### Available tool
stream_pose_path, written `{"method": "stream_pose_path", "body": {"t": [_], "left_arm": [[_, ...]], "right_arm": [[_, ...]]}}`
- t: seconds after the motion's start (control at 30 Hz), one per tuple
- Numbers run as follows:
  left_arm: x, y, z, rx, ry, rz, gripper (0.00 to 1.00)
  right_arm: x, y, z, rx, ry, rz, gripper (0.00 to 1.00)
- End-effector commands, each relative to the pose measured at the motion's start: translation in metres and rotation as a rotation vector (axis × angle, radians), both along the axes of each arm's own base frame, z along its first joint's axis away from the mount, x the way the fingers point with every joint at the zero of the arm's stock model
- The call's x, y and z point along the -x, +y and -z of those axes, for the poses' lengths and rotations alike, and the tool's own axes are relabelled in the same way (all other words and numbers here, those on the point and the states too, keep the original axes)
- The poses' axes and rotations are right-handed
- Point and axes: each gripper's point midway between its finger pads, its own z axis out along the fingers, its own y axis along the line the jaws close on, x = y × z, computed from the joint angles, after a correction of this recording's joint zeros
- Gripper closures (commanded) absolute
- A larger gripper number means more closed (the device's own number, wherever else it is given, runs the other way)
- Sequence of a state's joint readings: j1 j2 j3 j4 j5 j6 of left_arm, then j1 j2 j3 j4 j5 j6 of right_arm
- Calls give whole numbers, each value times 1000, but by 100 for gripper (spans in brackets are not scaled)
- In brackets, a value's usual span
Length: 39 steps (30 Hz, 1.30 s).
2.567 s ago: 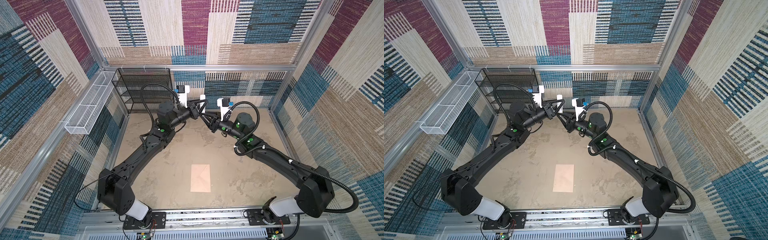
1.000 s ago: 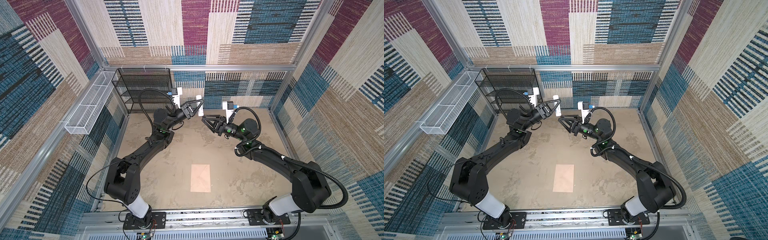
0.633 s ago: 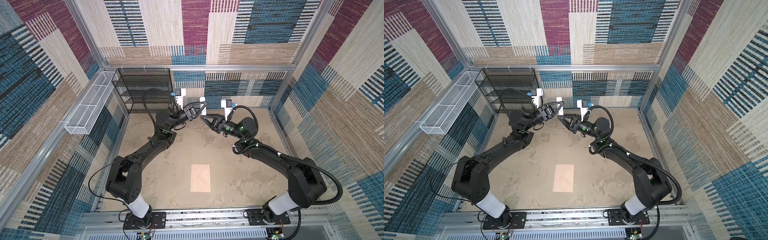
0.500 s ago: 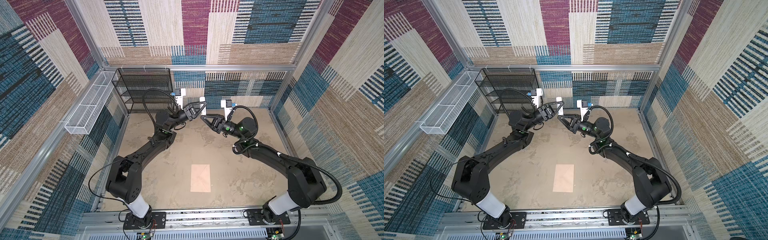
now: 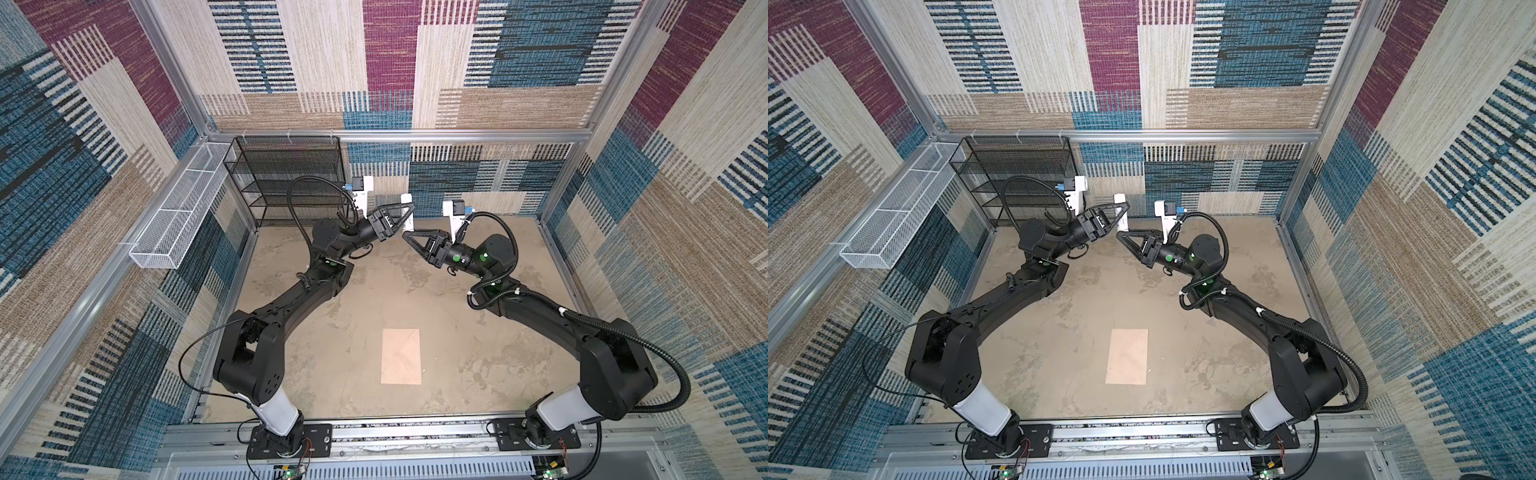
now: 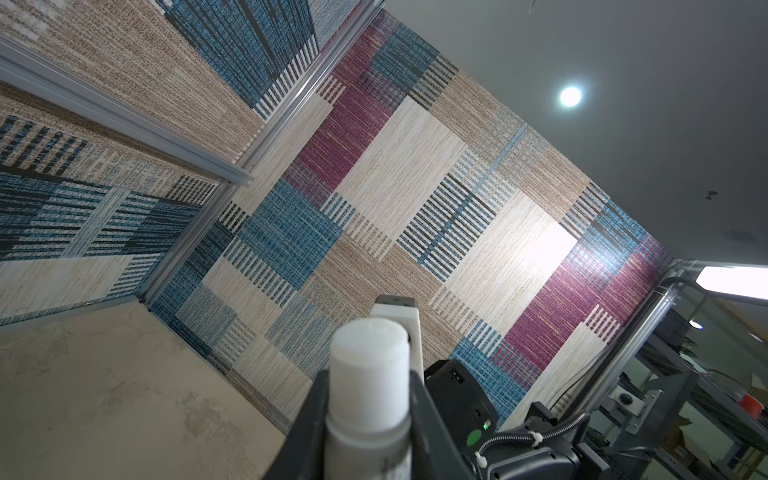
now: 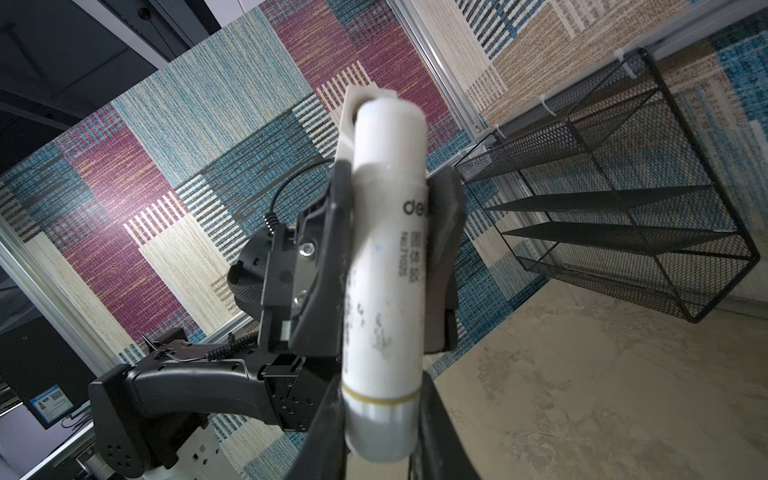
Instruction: Place the letter into the envelope and seal it
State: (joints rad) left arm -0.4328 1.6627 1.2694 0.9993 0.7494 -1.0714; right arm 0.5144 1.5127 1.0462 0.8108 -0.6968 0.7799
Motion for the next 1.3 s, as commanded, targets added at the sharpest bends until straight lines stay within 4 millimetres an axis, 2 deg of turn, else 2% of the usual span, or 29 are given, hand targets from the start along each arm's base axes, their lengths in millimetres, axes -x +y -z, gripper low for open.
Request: {"method": "stream_pose_path", "body": {"t": [0.0,0.13,0.23,0.43,0.5,0.73,0.97,1.17,1.27], "left_arm": [[-7,-8,15,-116,23,-63,100],[-12,-12,38,-275,83,-157,100],[-20,-6,48,-298,120,-239,100],[-18,-11,59,-337,140,-283,100],[-17,-13,62,-352,142,-295,100],[-19,-3,62,-386,124,-365,100],[-21,0,61,-382,115,-391,100],[-23,7,53,-369,96,-417,100],[-24,12,48,-353,88,-430,100]], "right_arm": [[-4,-1,-13,53,-93,59,91],[-30,-8,-15,177,-117,249,92],[-44,-13,-16,278,-142,387,92],[-55,-4,-9,487,-202,558,90],[-57,1,1,565,-216,579,88],[-62,6,14,720,-231,656,84],[-53,13,13,710,-258,625,77],[-33,12,11,642,-291,570,68],[-24,9,11,620,-301,546,60]]}}
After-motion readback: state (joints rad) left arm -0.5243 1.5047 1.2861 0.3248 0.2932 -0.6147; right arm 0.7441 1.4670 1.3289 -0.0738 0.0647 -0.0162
